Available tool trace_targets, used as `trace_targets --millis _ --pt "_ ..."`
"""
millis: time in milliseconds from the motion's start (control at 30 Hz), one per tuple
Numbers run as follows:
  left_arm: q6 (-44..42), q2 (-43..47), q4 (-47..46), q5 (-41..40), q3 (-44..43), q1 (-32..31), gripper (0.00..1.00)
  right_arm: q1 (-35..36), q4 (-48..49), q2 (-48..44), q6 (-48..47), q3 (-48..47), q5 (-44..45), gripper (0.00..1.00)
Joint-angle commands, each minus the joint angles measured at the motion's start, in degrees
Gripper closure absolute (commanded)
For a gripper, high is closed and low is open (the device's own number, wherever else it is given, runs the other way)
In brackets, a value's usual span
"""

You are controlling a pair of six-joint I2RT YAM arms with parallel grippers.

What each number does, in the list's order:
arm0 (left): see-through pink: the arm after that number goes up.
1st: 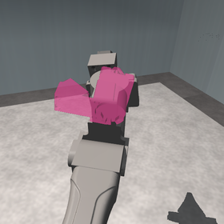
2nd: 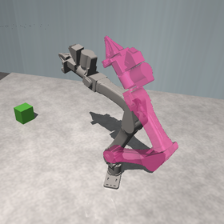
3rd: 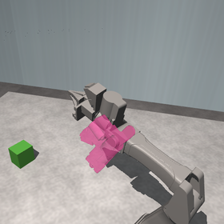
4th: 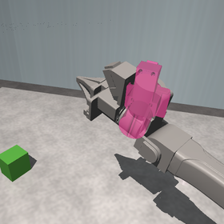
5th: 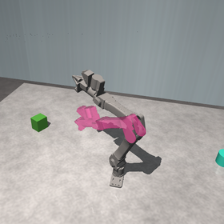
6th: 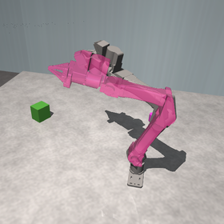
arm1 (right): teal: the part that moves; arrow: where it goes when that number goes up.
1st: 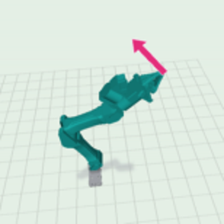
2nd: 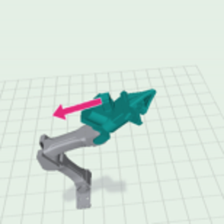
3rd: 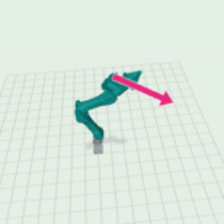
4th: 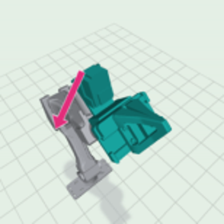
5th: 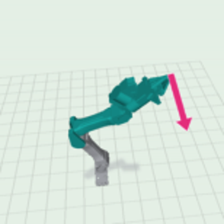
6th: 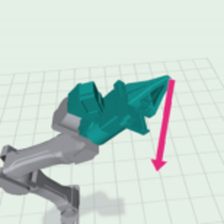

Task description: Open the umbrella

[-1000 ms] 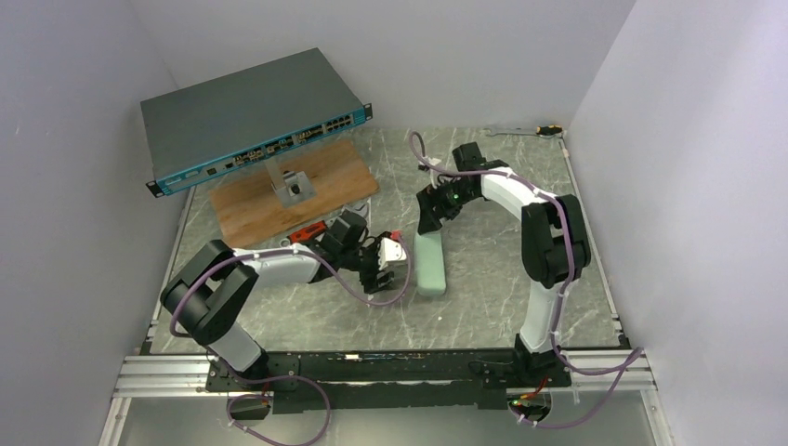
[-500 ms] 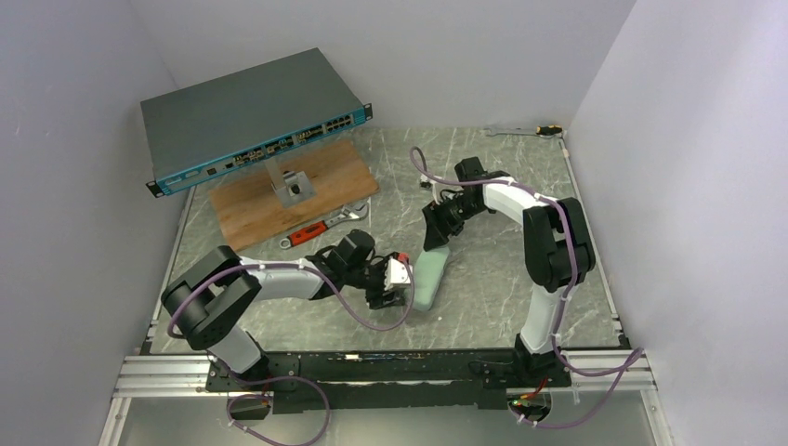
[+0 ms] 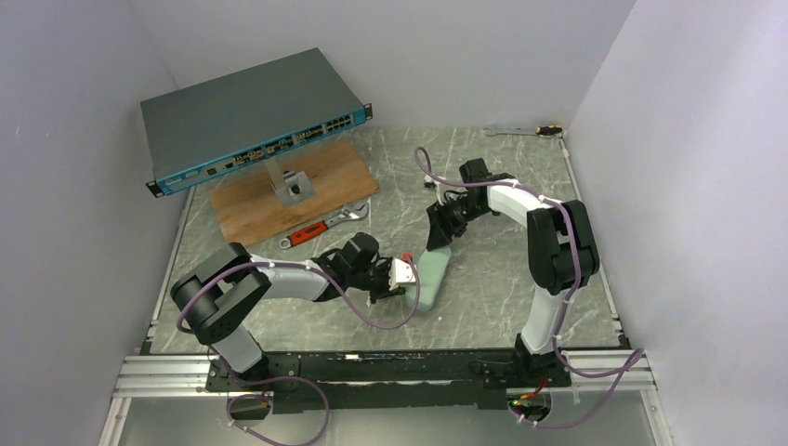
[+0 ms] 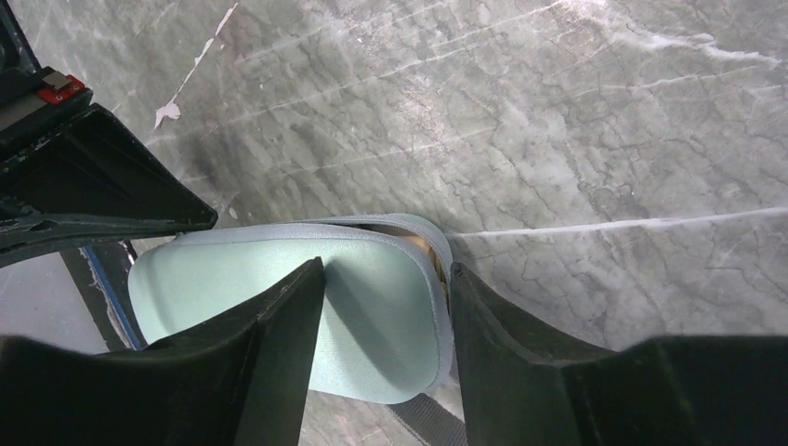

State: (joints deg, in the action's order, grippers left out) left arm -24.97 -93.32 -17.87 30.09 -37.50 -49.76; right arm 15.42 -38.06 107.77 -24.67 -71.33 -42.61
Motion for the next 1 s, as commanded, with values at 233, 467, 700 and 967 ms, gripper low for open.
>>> trace_targets --millis 233,467,700,967 --pt "-0.2 2.8 1.4 3.2 1.3 -0.5 1.00 -5.2 -0.3 -1.7 -2.0 2.2 4.5 0.62" --pt "-2.1 5.8 6.2 5.7 2.8 -0.3 1.00 -10.9 -5.8 -5.3 -9.5 7.3 5.3 0.67" --pt "3.1 3.1 7.1 7.0 -1.7 2.9 1.00 -11.4 -17.7 -12.2 -21.9 11.2 -0.2 0.52" --pt "0.5 -1.6 11.3 9.3 -10.4 8.2 1.00 -11.5 -21.2 -16.4 -28.9 7.7 -0.5 0.23"
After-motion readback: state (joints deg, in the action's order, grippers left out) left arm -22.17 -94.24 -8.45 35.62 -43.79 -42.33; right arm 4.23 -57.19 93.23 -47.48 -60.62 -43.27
